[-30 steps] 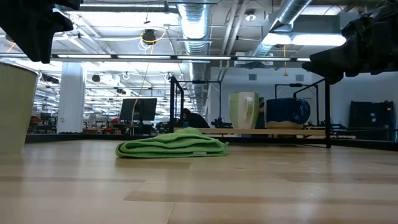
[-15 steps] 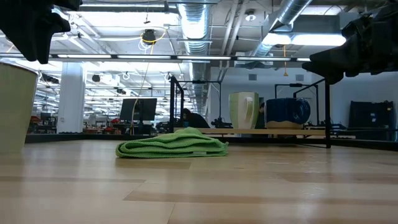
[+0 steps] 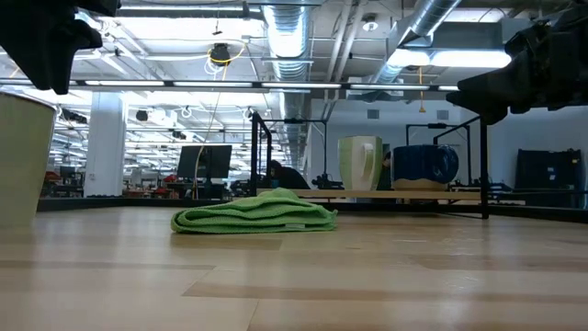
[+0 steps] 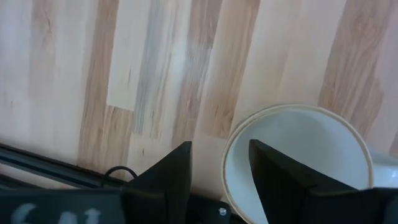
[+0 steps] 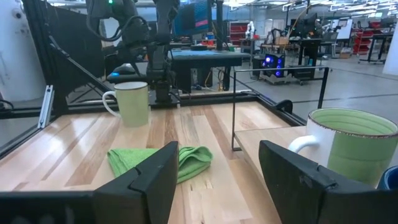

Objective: Stack small to large cups/mugs on shelf
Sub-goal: Put the light green mug on the shelf

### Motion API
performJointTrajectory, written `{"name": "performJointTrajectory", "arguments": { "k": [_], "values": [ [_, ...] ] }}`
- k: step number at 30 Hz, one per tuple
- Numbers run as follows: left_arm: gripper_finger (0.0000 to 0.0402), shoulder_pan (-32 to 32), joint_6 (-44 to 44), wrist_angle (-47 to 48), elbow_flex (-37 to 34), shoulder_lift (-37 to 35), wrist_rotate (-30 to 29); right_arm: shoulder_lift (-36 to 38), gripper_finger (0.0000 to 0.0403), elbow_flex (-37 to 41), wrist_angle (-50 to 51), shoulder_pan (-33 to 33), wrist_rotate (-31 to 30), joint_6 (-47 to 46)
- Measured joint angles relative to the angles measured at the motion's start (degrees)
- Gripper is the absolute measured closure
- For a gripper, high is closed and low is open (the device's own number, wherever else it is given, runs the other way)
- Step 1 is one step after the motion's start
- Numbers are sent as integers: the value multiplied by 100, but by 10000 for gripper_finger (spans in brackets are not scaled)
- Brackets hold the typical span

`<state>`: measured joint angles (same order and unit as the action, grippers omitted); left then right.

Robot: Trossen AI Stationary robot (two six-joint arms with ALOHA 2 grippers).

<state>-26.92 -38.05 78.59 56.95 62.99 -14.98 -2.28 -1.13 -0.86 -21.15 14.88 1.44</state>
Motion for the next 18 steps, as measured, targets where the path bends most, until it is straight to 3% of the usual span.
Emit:
{"name": "performJointTrajectory", "arguments": {
  "k": [7,18],
  "values": [
    [250,0,-1,5,-1,0,256,0,157,0,0,0,1,1],
    [249,0,-162,46,-2,-1,118,0,157,0,0,0,1,-1]
  ]
}}
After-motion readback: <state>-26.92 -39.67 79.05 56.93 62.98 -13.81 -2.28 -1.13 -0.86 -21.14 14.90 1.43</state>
